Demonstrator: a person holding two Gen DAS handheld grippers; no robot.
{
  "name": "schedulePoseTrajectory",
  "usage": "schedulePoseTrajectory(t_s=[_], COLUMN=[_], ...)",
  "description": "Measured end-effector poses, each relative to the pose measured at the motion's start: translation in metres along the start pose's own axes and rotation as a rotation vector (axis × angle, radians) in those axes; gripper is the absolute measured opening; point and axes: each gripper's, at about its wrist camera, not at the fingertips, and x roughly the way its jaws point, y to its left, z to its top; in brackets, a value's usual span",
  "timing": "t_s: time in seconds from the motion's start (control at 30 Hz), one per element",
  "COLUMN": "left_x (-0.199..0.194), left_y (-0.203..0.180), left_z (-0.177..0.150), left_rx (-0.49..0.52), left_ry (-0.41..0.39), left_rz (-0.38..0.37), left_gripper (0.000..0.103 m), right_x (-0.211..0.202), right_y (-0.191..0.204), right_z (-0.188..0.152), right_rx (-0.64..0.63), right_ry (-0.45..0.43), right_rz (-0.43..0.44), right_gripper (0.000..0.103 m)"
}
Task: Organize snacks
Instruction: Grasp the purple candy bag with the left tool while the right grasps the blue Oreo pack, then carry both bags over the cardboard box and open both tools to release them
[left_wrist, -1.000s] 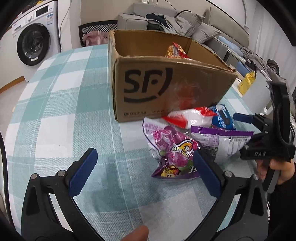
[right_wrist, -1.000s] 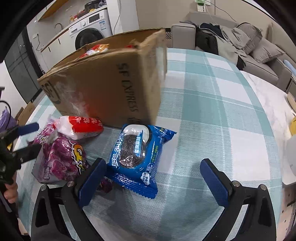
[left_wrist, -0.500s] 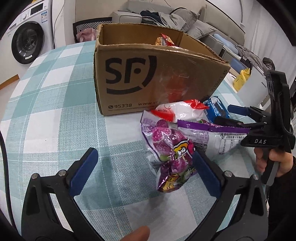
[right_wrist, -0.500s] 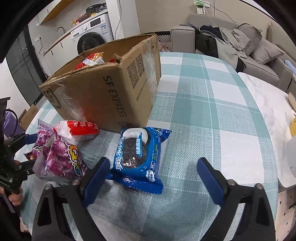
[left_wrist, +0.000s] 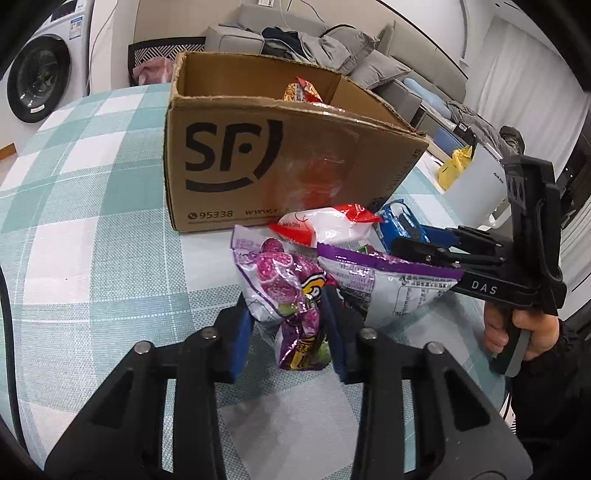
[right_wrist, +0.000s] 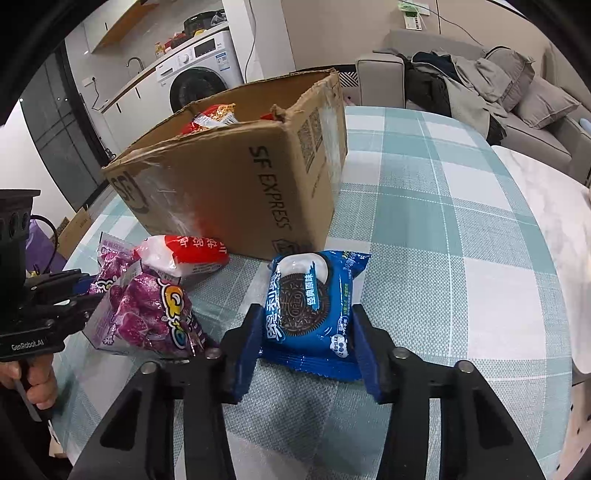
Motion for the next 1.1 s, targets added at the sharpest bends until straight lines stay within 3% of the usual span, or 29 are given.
schedulePoseTrajectory(t_s=[0.33,0.67,1.1], left_x=[-0.025,-0.071,-0.12], left_y=[0.001,-0.003,-0.017], left_z=[-0.002,0.001,0.037], left_rx=[0.0,0.01,0.035], left_ry=[-0.06,-0.151,-0.271], left_rz=[0.029,0.057,0.095], left_gripper=[0.03,0.03,0.03], right_x=[-0.019,-0.059,-0.098], right_y=[-0.001,0.008,0.028], right_z=[-0.007,0.0,0.025], right_rx=[0.019,0.011,-0.014], right_ry=[-0.041,-0.144,-0.252], right_rz=[-0.009,-0.007,0.023], right_gripper=[0.044,0.044,0.044])
